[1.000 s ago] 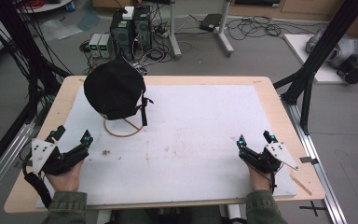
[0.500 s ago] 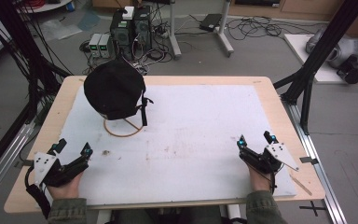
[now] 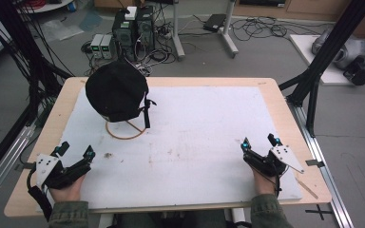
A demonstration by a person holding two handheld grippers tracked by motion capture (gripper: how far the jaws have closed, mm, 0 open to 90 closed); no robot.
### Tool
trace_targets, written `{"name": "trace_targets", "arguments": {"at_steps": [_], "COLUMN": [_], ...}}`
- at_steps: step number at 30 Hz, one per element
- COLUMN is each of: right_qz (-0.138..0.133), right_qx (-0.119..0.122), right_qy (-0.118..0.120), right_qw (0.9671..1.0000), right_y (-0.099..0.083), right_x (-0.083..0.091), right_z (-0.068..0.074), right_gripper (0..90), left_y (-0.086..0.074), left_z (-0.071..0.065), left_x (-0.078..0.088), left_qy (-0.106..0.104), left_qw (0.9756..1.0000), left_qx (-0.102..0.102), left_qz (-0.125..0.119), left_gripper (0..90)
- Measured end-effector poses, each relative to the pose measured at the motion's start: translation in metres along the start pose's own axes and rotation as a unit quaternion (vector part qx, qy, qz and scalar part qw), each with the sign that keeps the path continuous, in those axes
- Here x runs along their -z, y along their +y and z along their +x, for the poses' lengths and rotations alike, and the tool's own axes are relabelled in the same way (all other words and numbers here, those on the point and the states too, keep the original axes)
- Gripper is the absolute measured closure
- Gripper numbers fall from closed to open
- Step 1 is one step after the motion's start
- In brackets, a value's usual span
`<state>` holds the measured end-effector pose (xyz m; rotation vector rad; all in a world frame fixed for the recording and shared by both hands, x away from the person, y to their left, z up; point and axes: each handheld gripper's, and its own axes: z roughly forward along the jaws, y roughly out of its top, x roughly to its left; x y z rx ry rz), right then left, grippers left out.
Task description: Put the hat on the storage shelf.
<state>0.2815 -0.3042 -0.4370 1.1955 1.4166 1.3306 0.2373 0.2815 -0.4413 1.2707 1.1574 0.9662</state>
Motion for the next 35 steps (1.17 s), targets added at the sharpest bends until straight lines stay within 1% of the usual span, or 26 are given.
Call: {"name": "trace_targets", "arguments": {"at_steps": [1, 3, 4, 6, 10, 12, 18, 23, 25, 28, 30, 32, 34, 35], "right_qz": [0.0, 0.001, 0.001, 0.001, 0.003, 0.002, 0.001, 0.002, 0.002, 0.002, 0.004, 0.006, 0.013, 0.015], "right_qx": [0.0, 0.0, -0.001, -0.001, -0.006, -0.003, -0.006, -0.007, -0.007, -0.006, -0.009, -0.011, -0.011, -0.008], "right_qy": [0.001, 0.001, 0.001, 0.002, 0.001, -0.001, -0.003, -0.005, -0.005, -0.003, -0.005, -0.003, 0.003, 0.004], "right_qw": [1.0, 1.0, 1.0, 1.0, 1.0, 1.0, 1.0, 1.0, 1.0, 1.0, 0.9999, 0.9999, 0.9998, 0.9998], "right_y": [0.0, 0.0, 0.0, 0.0, 0.0, -0.001, -0.001, -0.001, -0.001, 0.0, 0.0, 0.001, 0.002, 0.003], "right_x": [0.0, 0.0, 0.0, 0.0, 0.002, 0.002, 0.004, 0.006, 0.006, 0.007, 0.007, 0.008, 0.008, 0.008], "right_z": [0.0, 0.0, 0.0, 0.0, -0.001, -0.001, -0.004, -0.005, -0.006, -0.007, -0.008, -0.009, -0.011, -0.011], "right_gripper": [8.9, 8.9, 8.9, 8.9, 9.0, 8.9, 8.9, 8.9, 8.9, 8.9, 8.9, 8.9, 8.9, 8.9], "left_y": [0.0, -0.001, -0.001, -0.001, -0.001, -0.001, -0.001, -0.001, -0.001, -0.001, -0.001, -0.001, 0.0, 0.001], "left_z": [0.001, 0.002, 0.002, 0.003, 0.002, 0.001, 0.0, 0.0, 0.001, 0.001, 0.002, 0.001, -0.002, -0.003], "left_x": [0.0, -0.001, -0.001, -0.001, -0.002, -0.004, -0.006, -0.008, -0.01, -0.012, -0.014, -0.017, -0.018, -0.019], "left_qy": [0.0, -0.004, -0.005, -0.004, -0.007, -0.009, -0.012, -0.014, -0.015, -0.023, -0.042, -0.058, -0.069, -0.073], "left_qw": [1.0, 0.9999, 0.9999, 0.9998, 0.9998, 0.9998, 0.9998, 0.9997, 0.9996, 0.9991, 0.9972, 0.9945, 0.9917, 0.991], "left_qx": [0.001, 0.01, 0.015, 0.018, 0.017, 0.015, 0.013, 0.015, 0.016, 0.019, 0.015, 0.004, -0.017, -0.023], "left_qz": [0.001, 0.006, 0.004, 0.006, 0.005, 0.007, 0.011, 0.013, 0.016, 0.028, 0.059, 0.088, 0.107, 0.11], "left_gripper": [15.1, 15.1, 15.1, 15.1, 15.2, 15.2, 15.2, 15.3, 15.3, 15.3, 15.0, 14.6, 14.1, 14.1]}}
